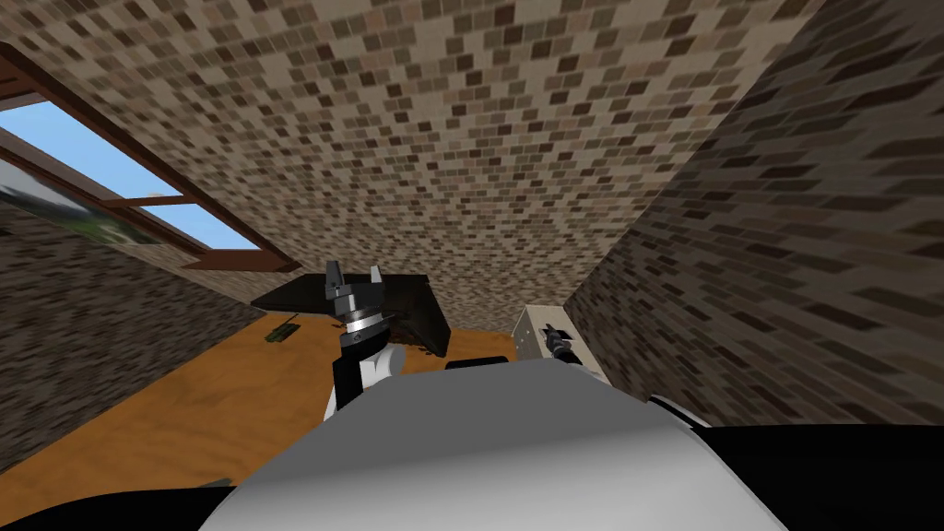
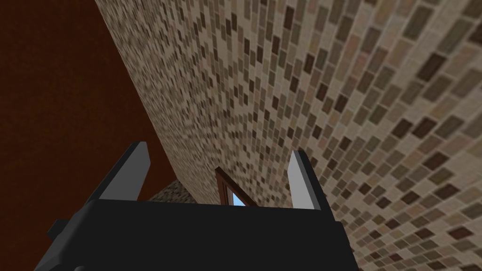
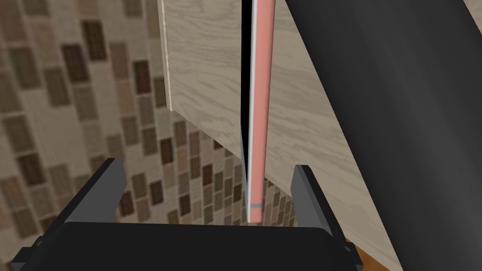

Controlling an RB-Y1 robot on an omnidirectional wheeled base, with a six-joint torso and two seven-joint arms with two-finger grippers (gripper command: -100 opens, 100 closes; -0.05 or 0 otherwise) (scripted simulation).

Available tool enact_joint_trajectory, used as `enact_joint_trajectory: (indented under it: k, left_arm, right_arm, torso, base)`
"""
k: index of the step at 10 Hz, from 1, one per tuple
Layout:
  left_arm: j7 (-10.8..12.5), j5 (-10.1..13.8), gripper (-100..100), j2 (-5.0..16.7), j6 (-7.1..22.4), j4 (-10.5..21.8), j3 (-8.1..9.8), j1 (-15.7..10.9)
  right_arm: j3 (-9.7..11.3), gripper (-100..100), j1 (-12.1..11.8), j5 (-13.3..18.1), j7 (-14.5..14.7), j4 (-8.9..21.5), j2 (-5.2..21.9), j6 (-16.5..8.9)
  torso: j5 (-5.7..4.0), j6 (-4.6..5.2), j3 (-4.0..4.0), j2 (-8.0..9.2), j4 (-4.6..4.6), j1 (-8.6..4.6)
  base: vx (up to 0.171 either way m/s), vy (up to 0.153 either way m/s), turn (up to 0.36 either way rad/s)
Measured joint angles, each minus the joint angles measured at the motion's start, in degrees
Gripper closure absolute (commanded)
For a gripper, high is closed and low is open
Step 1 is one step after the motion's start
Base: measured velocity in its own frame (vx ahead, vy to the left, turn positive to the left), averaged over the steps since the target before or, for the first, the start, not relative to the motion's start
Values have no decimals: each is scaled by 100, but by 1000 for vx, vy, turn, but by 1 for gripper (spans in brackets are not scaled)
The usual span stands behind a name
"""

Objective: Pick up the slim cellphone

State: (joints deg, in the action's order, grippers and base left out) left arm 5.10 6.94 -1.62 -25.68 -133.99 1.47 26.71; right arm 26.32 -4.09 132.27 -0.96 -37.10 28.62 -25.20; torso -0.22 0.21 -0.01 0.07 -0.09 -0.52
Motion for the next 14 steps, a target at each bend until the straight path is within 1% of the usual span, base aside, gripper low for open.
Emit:
enact_joint_trajectory:
  k: [4, 5, 6, 7, 8, 9, 10, 12, 13, 14]
  left_arm:
    - [0, 0, 0, 0, 0, 0, 0, 0]
    - [0, 0, 0, 0, 0, 0, 0, 0]
    - [0, 0, 0, 0, 0, 0, 0, 0]
    - [0, 0, 0, 0, 0, -1, 1, 2]
    - [0, 0, 0, 0, -1, -1, 1, 2]
    - [0, 0, 0, 0, -1, -1, 1, 3]
    - [0, 0, 0, 0, -1, -1, 1, 3]
    - [0, 0, 0, 0, -1, -1, 0, 2]
    - [0, 0, 0, 0, -1, -1, 0, 2]
    - [0, 0, 0, 0, 0, -1, 0, 1]
  right_arm:
    - [1, 100, 1, 5, 6, -3, 5, -6]
    - [2, 0, 1, 5, 7, -3, 6, -6]
    - [2, 100, 2, 5, 8, -3, 6, -6]
    - [6, 100, -121, 31, 24, -172, 53, -1]
    - [58, 100, -238, 85, 0, -276, 103, -36]
    - [208, 100, -353, 194, -138, -337, 197, -148]
    - [251, 100, -539, 257, -177, -526, 267, -215]
    - [392, 100, -708, 381, -287, -716, 394, -302]
    - [385, 100, -883, 407, -271, -981, 483, -279]
    - [381, 0, -906, 408, -262, -1017, 493, -268]
  torso:
    - [-3, 2, -16, -25, -8, 0]
    - [-4, 2, -16, -25, -8, -1]
    - [-4, 3, -16, -25, -8, -1]
    - [-2, 12, -26, -43, -13, 1]
    - [-2, 10, -39, -66, -16, 4]
    - [-1, 14, -50, -86, -20, 3]
    - [-4, 7, -49, -85, -19, 9]
    - [-5, 7, -36, -62, -13, 9]
    - [-4, 7, -33, -57, -12, 5]
    - [-6, 0, -25, -44, -8, -1]
  base:
    - [-1, 0, 1]
    - [0, 0, 0]
    - [77, 7, -191]
    - [146, 19, -236]
    - [199, 17, -312]
    - [175, 31, -220]
    - [112, 54, -125]
    - [99, 32, -179]
    - [40, 15, -41]
    - [7, 4, 7]
